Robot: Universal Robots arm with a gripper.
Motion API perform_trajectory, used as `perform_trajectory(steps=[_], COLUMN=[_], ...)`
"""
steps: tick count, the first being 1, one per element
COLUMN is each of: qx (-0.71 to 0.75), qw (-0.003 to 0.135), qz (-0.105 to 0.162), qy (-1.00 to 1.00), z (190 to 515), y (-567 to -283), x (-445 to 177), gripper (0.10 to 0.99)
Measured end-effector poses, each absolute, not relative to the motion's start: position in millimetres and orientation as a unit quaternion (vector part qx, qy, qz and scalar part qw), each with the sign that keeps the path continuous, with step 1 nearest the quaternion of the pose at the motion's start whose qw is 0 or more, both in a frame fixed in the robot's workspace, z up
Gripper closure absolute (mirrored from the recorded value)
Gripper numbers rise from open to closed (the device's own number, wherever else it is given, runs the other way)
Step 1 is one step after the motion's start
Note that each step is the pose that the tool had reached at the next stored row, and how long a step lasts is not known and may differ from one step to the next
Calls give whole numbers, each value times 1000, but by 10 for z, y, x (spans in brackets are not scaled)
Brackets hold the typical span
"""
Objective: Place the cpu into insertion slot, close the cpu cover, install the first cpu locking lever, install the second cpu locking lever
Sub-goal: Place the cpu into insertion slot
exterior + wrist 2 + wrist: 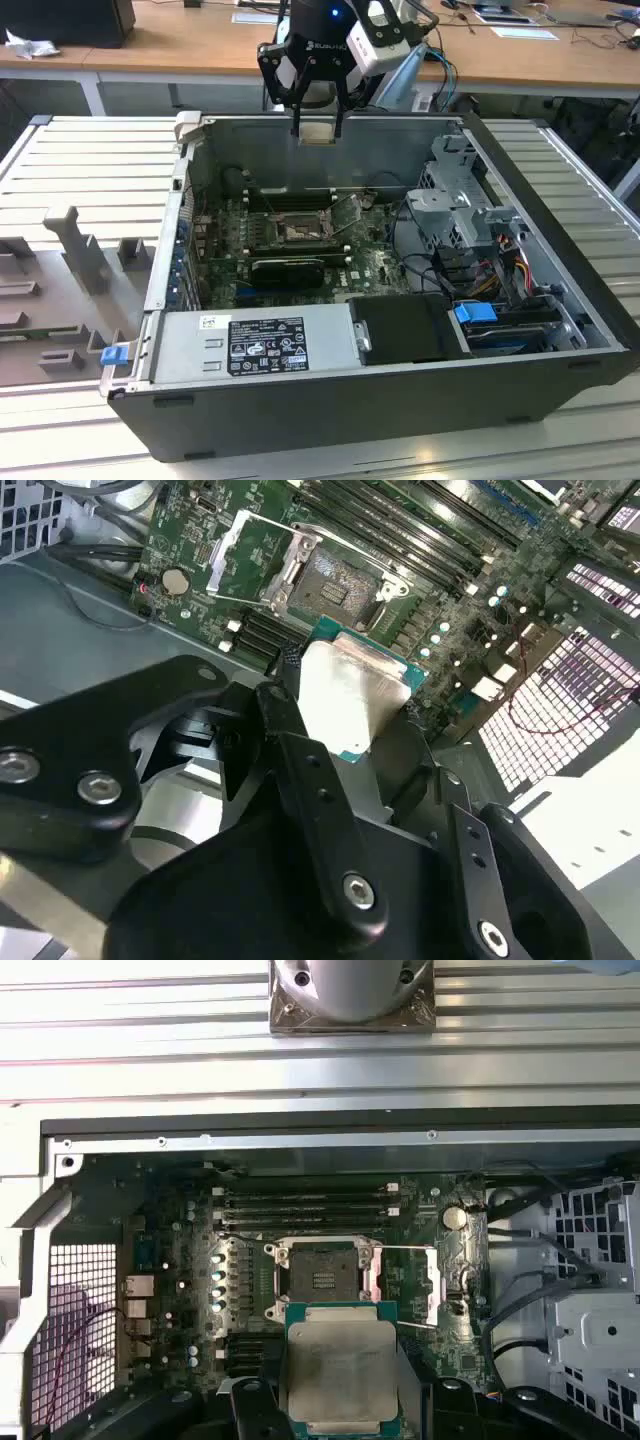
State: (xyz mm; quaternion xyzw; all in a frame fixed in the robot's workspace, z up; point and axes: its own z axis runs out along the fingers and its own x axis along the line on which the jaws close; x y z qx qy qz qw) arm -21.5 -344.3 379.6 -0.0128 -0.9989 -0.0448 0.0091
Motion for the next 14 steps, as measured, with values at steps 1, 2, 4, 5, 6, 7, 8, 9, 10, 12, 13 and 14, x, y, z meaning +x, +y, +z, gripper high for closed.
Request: perform_trajectory(steps=[1, 2, 4, 5, 6, 7, 8, 9, 10, 12, 13, 14], qx=[-14, -15, -28, -33, -38, -43, -44, -44, -44, -45, -50, -53], qw=[9, 9, 8, 8, 8, 8, 8, 8, 8, 8, 7, 7], qz=[-45, -45, -45, -45, -45, -45, -45, -45, -45, -45, -45, -45], qy=[-999, -999, -999, -998, -998, -998, -998, -998, -998, -998, -998, -998], z=[3795, 3795, 3796, 3795, 3796, 3795, 3795, 3794, 3787, 3776, 3775, 3774], y=[-3443, -3443, -3443, -3443, -3443, -3443, -3443, -3443, -3443, -3444, -3444, -3444], x=[-214, -214, -214, -214, -214, -214, -214, -215, -215, -215, -214, -214], gripper=[557, 557, 557, 557, 557, 557, 557, 557, 557, 557, 557, 557])
